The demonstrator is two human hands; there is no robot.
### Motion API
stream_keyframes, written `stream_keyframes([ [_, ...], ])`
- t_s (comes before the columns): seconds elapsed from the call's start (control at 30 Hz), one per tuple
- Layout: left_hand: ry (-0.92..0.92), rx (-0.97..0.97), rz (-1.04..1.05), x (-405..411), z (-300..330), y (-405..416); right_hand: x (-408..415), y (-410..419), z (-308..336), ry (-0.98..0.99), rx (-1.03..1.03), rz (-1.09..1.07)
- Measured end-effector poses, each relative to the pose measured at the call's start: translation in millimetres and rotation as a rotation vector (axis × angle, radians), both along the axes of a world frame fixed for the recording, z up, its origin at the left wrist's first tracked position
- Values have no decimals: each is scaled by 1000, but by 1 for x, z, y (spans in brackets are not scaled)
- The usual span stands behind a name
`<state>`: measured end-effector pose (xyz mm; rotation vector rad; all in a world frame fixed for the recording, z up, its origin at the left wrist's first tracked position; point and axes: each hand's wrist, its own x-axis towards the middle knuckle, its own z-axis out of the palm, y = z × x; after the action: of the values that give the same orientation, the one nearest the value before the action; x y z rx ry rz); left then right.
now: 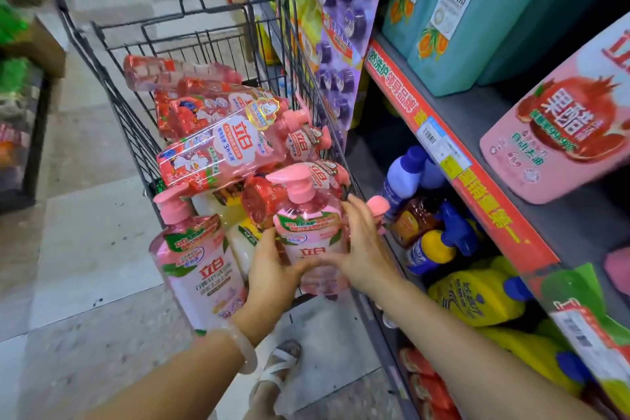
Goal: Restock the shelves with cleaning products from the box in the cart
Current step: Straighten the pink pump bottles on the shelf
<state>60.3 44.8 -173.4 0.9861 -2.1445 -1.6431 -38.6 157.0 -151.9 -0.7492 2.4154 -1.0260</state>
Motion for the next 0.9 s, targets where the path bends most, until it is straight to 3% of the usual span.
stream_keyframes([
  [0.17,24,-158,-107,-12,81,-21,-15,-6,66,6,-210,-48],
  [0.37,143,-373,-199,-35,219,-39,-22,-3,200,159,-437,-160],
  [0.6,447,-488,-302,-55,376,-27,-17,27,366,365,-615,-214],
  [0.9,829,-622,-421,-83,528,26,7,89,522,576,-636,-365],
])
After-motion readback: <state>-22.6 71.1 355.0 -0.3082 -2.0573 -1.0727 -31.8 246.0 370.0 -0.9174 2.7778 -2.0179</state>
